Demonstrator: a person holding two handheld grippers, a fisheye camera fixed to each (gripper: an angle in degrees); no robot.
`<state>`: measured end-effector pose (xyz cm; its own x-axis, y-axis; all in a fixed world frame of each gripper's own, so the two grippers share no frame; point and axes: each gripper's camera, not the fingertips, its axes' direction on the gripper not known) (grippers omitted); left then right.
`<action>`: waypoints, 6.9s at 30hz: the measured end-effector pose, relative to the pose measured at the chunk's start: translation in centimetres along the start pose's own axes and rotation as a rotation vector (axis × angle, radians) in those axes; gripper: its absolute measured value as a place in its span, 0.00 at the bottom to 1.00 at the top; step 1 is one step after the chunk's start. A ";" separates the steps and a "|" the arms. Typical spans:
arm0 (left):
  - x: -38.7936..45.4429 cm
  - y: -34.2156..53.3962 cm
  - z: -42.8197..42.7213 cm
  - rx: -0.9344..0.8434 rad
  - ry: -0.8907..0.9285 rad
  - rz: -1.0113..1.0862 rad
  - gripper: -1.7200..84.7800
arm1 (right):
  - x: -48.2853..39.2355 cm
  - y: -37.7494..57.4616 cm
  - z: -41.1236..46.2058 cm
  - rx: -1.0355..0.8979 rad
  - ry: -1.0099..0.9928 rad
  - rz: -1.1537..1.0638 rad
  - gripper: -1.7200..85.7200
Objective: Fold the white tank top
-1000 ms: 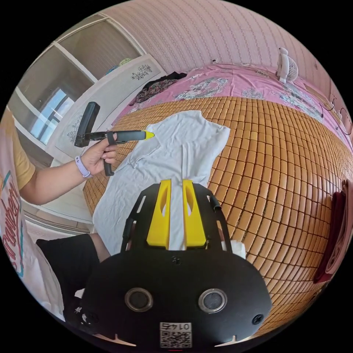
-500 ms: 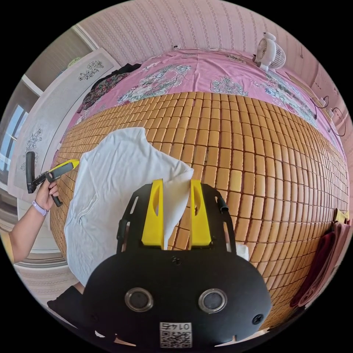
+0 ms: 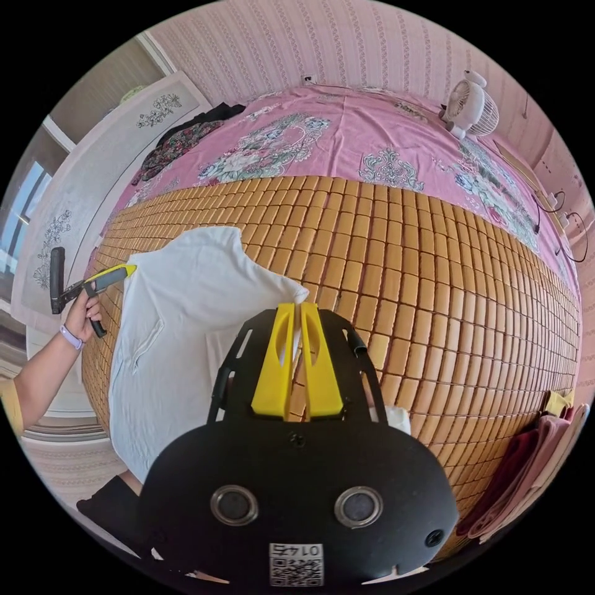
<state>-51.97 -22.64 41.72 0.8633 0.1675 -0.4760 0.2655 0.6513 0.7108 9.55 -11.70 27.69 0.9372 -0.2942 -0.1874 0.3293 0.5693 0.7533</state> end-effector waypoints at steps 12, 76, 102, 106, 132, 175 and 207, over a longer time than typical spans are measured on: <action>7.1 -6.1 -17.5 0.214 0.113 0.201 0.01 | 1.4 -0.8 -13.2 0.226 -0.040 0.028 0.02; 24.9 19.5 -30.2 -0.172 0.220 0.345 0.03 | -21.5 27.0 -9.5 -0.005 -0.248 -0.227 0.03; 37.9 35.2 -29.5 -0.181 0.204 0.462 0.02 | -37.2 16.0 1.1 -0.295 0.158 -0.673 0.01; 37.6 36.8 -30.0 -0.182 0.247 0.430 0.01 | -37.9 12.2 1.3 -0.466 0.158 -0.773 0.01; 57.6 40.5 -29.5 -0.027 0.283 0.837 0.22 | -5.7 39.3 -15.7 -0.102 -0.165 0.206 0.06; 45.7 24.6 -43.5 0.151 0.488 0.377 0.08 | -8.0 34.9 -31.7 0.540 -0.165 0.200 0.06; 44.8 7.2 -45.9 0.135 0.176 0.354 0.05 | -23.5 24.8 -18.5 0.241 -0.013 -0.225 0.05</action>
<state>-31.10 23.51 1.75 0.8278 0.4955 -0.2631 0.0296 0.4298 0.9024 -2.22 23.53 39.11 0.8418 -0.4028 -0.3593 0.4901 0.2914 0.8215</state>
